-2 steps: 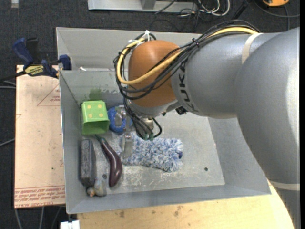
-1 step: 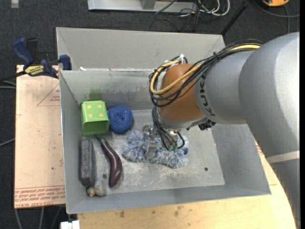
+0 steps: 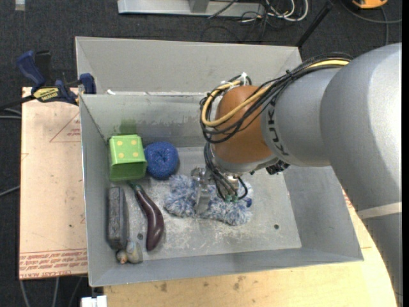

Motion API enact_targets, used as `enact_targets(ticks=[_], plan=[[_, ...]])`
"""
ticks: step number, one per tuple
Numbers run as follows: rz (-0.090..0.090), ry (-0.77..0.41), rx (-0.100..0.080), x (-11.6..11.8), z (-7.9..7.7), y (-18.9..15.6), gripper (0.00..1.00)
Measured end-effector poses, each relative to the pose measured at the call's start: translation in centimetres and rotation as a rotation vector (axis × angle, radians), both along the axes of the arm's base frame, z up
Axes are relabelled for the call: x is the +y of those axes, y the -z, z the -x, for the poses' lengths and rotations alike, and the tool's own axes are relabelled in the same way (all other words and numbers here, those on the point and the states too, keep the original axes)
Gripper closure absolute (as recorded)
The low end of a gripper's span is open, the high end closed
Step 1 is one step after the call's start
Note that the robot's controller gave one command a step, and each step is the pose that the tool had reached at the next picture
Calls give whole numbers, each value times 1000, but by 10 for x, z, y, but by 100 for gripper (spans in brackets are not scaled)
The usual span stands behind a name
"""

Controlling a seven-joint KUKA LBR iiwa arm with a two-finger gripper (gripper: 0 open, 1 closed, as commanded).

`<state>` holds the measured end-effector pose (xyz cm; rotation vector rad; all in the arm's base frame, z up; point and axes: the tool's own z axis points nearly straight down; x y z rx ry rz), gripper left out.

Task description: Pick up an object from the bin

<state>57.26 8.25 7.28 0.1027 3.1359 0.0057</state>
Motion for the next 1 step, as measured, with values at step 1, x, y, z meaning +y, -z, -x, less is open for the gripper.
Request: enact_targets(ticks=[1], plan=[[2, -19, 2, 10, -4, -103, 100]])
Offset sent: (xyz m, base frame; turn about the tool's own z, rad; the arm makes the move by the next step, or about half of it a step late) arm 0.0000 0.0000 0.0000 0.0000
